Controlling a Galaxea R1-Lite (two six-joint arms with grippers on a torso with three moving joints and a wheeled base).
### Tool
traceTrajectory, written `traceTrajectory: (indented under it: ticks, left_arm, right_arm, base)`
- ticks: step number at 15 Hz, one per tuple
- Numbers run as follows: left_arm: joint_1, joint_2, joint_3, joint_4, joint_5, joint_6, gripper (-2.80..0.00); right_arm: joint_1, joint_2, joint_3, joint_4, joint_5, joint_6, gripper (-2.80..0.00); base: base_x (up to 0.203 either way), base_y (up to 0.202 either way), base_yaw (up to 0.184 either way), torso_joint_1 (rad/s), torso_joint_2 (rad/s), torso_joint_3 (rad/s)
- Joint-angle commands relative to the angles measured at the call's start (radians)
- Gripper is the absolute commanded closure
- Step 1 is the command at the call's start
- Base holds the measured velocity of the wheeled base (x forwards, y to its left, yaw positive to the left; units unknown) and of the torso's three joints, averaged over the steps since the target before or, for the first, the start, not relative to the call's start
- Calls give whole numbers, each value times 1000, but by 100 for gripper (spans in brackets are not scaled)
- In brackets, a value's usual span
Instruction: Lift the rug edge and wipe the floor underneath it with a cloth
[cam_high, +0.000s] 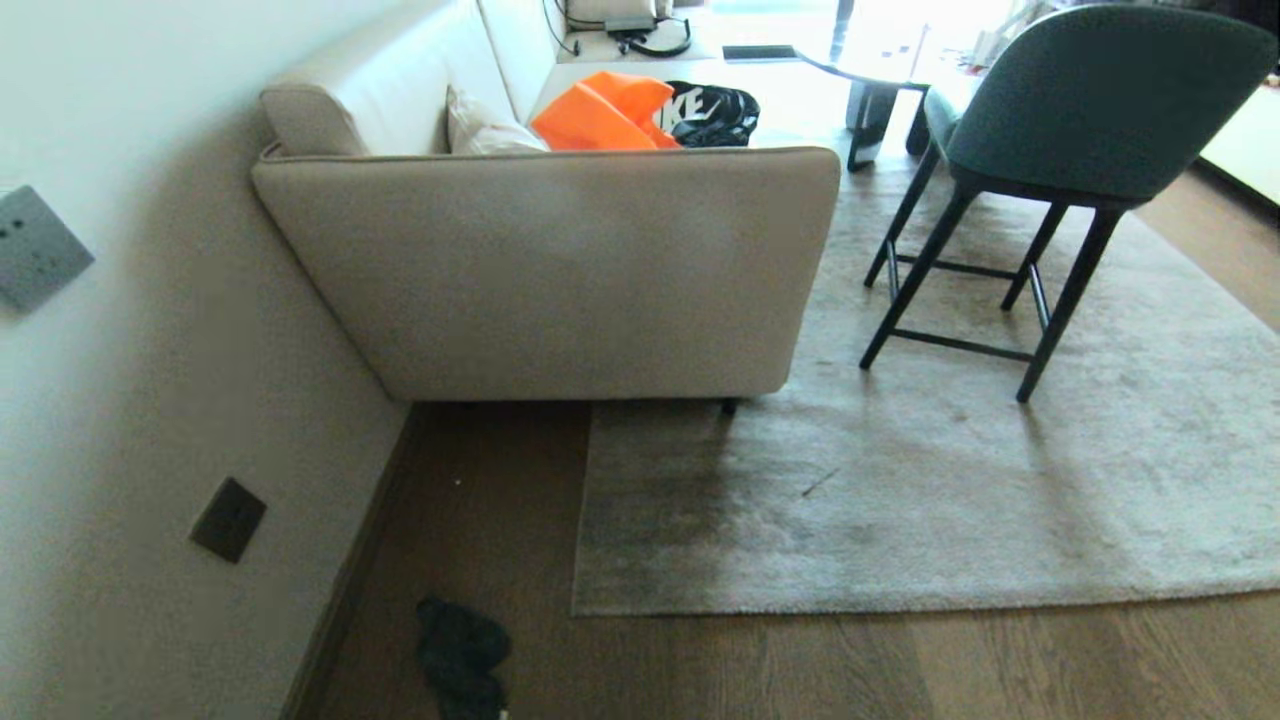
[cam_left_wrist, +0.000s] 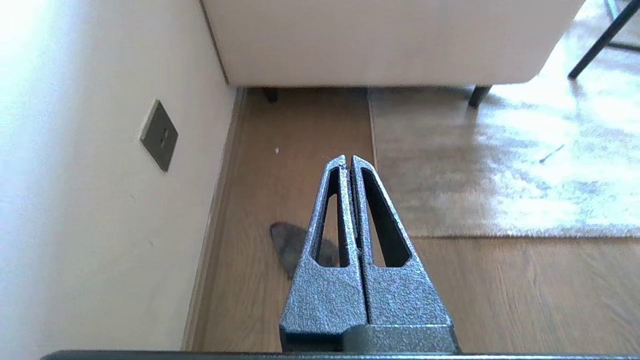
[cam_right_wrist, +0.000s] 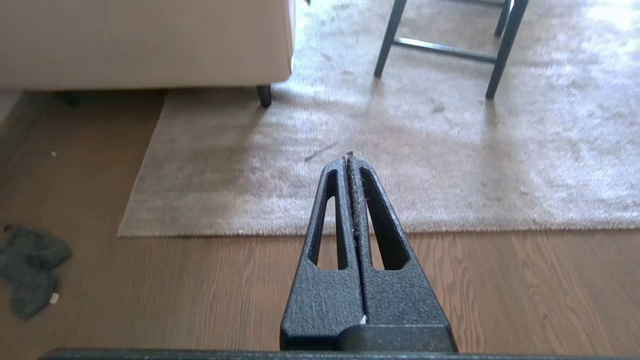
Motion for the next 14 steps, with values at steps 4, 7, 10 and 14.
traceTrajectory:
  ticks: [4, 7, 10, 14]
  left_arm:
    - [1, 0, 0, 0, 1, -1, 0]
    - [0, 0, 0, 0, 1, -1, 0]
    - [0, 0, 0, 0, -1, 1, 0]
    - [0, 0, 0, 0, -1, -1, 0]
  right_arm:
    - [-1, 2, 0, -1, 0, 0, 0]
    - [0, 1, 0, -1, 0, 0, 0]
    - [-1, 1, 0, -1, 0, 0, 0]
    - [-1, 2, 0, -1, 0, 0, 0]
  base:
    - [0, 0, 0, 5, 4, 204]
    - [0, 0, 0, 2, 2, 201]
    - [0, 0, 0, -1, -1, 69]
    - [0, 0, 0, 0, 2, 42]
